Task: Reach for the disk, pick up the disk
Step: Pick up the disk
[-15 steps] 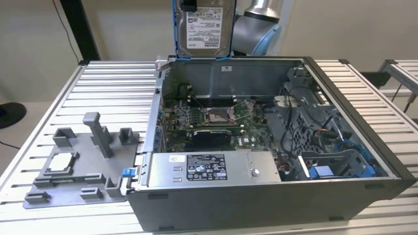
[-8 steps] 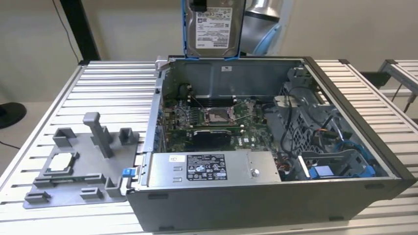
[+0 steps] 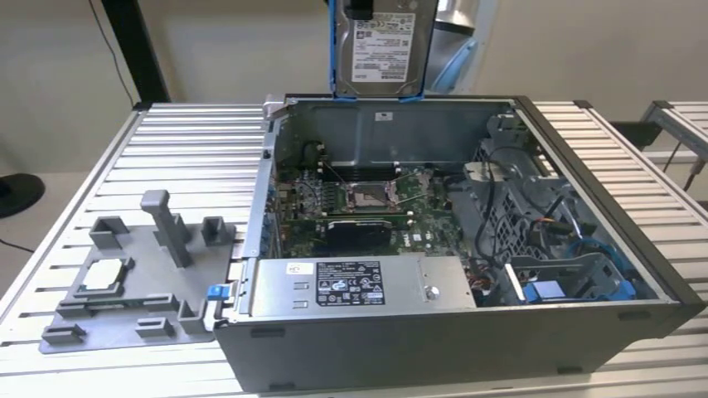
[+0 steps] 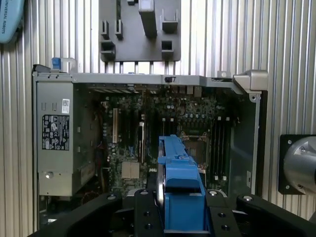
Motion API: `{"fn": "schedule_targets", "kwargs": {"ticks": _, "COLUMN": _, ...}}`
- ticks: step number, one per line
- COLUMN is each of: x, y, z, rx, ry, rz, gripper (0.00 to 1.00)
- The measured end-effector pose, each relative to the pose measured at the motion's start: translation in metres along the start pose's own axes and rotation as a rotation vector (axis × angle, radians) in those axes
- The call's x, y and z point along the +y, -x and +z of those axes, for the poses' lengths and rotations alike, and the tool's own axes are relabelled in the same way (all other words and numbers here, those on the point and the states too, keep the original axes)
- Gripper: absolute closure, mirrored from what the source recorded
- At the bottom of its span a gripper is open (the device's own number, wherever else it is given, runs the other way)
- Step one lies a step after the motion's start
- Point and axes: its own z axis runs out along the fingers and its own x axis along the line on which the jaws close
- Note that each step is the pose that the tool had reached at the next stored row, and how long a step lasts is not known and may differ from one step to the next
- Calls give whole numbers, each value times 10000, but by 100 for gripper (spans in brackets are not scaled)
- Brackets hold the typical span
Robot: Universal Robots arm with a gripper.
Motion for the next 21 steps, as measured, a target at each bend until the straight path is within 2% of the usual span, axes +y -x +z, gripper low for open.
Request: {"fn": "schedule_targets", "kwargs": {"ticks": 21, "x": -665, "y": 2, "z": -18, "rx": 0, "ry": 0, "rz": 1, "gripper": 100}}
